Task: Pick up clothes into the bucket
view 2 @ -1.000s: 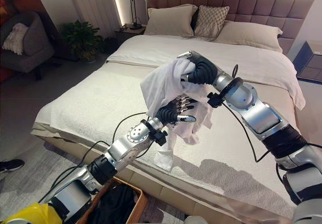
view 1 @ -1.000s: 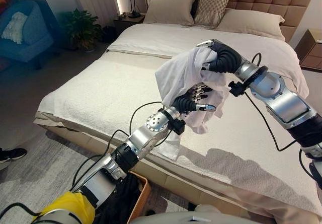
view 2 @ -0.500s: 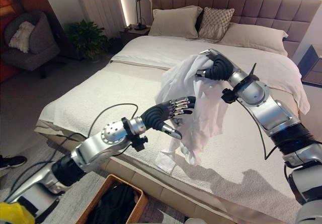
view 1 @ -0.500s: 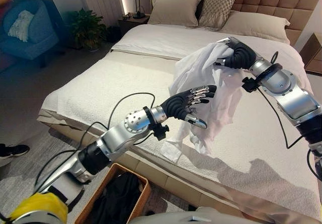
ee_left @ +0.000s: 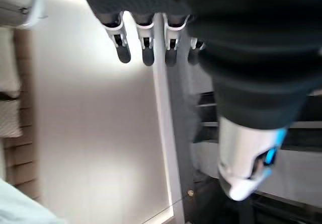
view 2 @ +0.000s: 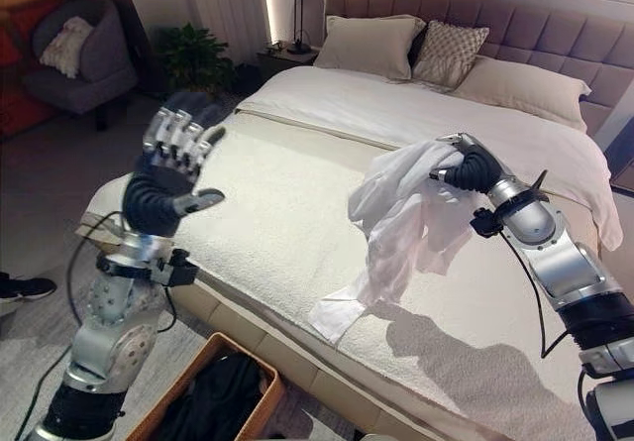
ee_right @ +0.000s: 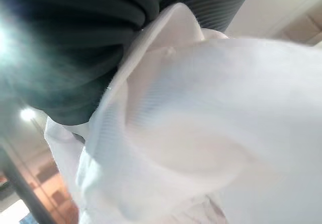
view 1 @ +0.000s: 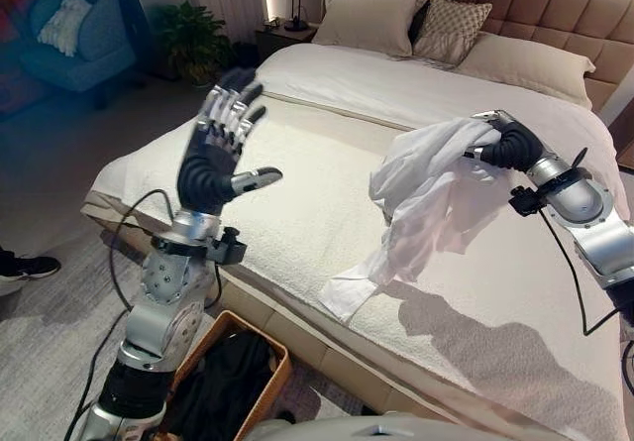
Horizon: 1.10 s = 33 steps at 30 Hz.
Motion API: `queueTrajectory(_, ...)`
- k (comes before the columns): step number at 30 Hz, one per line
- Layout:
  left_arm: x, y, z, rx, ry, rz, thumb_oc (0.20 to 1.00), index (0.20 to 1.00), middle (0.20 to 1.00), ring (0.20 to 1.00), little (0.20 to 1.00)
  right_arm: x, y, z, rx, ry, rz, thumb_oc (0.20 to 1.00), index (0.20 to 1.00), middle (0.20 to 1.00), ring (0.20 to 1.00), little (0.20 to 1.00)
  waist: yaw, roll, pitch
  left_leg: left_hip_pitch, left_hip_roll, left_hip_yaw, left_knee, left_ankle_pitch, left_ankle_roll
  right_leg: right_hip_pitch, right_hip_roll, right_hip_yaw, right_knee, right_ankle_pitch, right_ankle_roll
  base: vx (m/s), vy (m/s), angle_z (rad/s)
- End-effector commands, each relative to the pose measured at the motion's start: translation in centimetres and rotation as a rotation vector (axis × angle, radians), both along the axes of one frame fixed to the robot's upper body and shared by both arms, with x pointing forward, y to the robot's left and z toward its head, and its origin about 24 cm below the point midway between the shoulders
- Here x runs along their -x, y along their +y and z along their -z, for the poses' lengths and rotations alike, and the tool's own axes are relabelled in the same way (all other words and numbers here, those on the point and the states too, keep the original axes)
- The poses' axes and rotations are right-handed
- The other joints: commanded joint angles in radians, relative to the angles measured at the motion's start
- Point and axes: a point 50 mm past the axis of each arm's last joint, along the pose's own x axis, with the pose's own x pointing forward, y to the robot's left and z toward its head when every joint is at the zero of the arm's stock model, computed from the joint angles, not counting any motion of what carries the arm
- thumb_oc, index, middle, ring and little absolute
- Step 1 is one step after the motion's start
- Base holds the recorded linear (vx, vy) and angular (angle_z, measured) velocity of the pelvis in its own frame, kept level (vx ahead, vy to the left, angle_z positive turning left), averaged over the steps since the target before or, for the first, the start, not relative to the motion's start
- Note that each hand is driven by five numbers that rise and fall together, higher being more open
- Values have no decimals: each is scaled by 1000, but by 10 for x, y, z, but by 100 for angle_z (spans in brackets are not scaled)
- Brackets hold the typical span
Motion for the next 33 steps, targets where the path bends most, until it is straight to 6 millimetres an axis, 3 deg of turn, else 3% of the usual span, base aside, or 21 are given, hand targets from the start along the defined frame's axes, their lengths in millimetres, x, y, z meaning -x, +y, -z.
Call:
queueTrajectory(1, 7, -2, -6, -83, -86, -45, 1000, 1000, 1000, 1000, 1000, -1, 8, -53, -78, -245, -44, 200, 200, 200, 200, 200, 19, -70, -78, -55, -7, -13, 91, -90, -15, 31, -72, 31, 61, -85, 73, 35, 0, 0)
queueTrajectory(5, -1, 1, -3, -179, -112, -152, 1000, 1000, 1000, 1000, 1000, 0, 15, -57, -87, -264, -80, 200, 200, 200, 200, 200, 11, -70, -82, -51, -8, -9, 91, -94, -15, 33, -74, 33, 66, -90, 73, 0, 0, 0)
queueTrajectory(13, -25, -16, 33, -220, 62, -106, 1000, 1000, 1000, 1000, 1000, 2, 36, -66, -135, -305, -170, 200, 200, 200, 200, 200, -9, -65, -88, -36, -6, -3, 87, -97, -12, 39, -74, 39, 68, -94, 74, 0, 0, 0)
queueTrajectory(22, -47, -33, 55, -329, 156, -76, 1000, 1000, 1000, 1000, 1000, 9, 68, -82, -156, -372, -315, 200, 200, 200, 200, 200, -27, -61, -91, -31, -3, 8, 80, -95, -10, 33, -74, 52, 70, -94, 77, 1, 0, 0)
queueTrajectory(33, -61, -66, 48, -404, 128, 46, 1000, 1000, 1000, 1000, 1000, 16, 107, -91, -199, -338, -547, 200, 200, 200, 200, 200, -45, -63, -95, -33, -4, 14, 76, -84, -8, 24, -75, 66, 70, -84, 78, 0, 5, -5)
